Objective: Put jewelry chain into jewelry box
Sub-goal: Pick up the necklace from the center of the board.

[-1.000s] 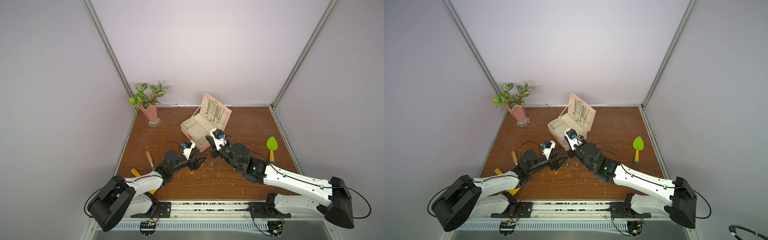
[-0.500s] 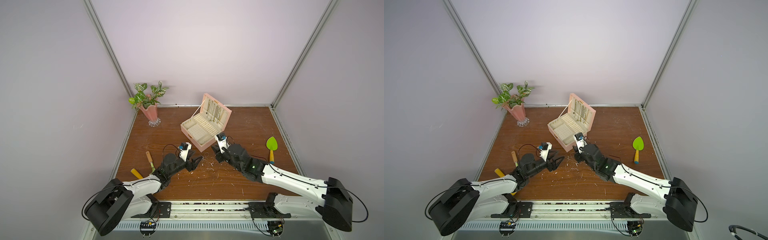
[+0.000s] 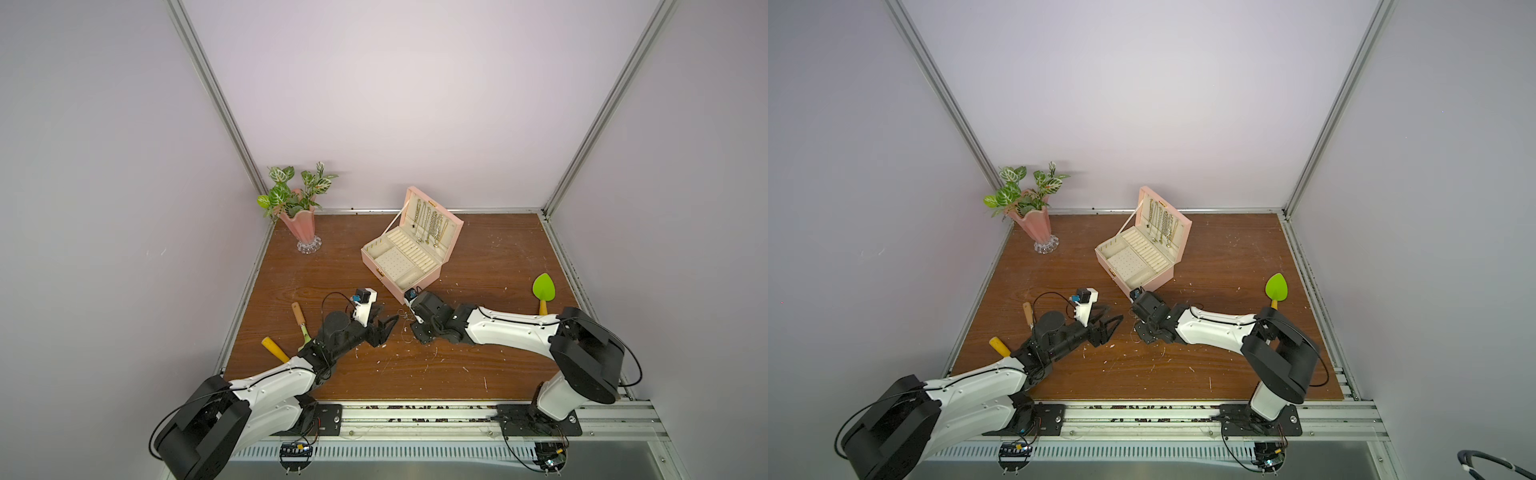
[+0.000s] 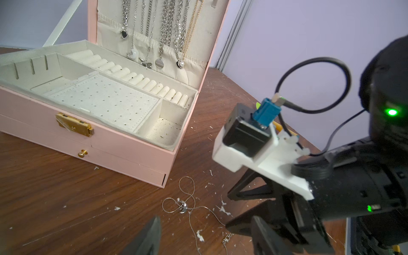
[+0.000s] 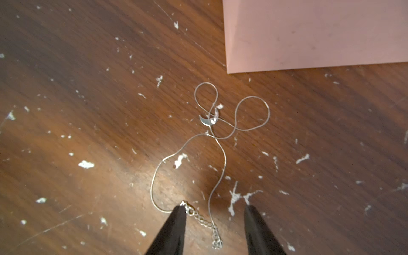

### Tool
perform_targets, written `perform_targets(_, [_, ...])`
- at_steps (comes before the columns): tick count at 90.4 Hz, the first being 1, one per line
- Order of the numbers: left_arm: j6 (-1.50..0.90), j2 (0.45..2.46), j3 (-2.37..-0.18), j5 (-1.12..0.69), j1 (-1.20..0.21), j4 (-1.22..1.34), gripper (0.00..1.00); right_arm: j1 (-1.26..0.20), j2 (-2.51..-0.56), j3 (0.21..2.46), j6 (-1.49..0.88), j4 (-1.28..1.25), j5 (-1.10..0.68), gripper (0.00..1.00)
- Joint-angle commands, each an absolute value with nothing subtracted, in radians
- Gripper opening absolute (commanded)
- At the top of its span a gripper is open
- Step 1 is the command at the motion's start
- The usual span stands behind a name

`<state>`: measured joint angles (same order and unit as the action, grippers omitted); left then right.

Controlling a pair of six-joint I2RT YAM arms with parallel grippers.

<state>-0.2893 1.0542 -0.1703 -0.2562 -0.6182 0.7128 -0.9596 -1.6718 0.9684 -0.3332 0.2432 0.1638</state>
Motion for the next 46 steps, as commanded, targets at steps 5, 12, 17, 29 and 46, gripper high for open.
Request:
perform_targets(5, [-0.268,1.029,-0.154,-0.250,-0.628,0.700,0.67,-0.978,-1.732,1.051,-0.372,0.335,0.181,0.51])
perform_targets(12, [-0.267,1.020,-0.149,-0.250,-0.627,0.702,0.68,-0.987,-1.761,1.078,-0.389,0.357,0.193,0.51])
perform_targets(17, [-0.265,1.014,-0.145,-0.249,-0.627,0.703,0.68,-0.992,-1.777,1.095,-0.400,0.368,0.195,0.51])
perform_targets(29, [-0.263,1.001,-0.137,-0.247,-0.627,0.695,0.68,-1.005,-1.804,1.118,-0.430,0.401,0.197,0.51])
perform_targets(46, [-0.258,0.971,-0.125,-0.243,-0.627,0.681,0.68,-1.017,-1.816,1.109,-0.481,0.435,0.188,0.49])
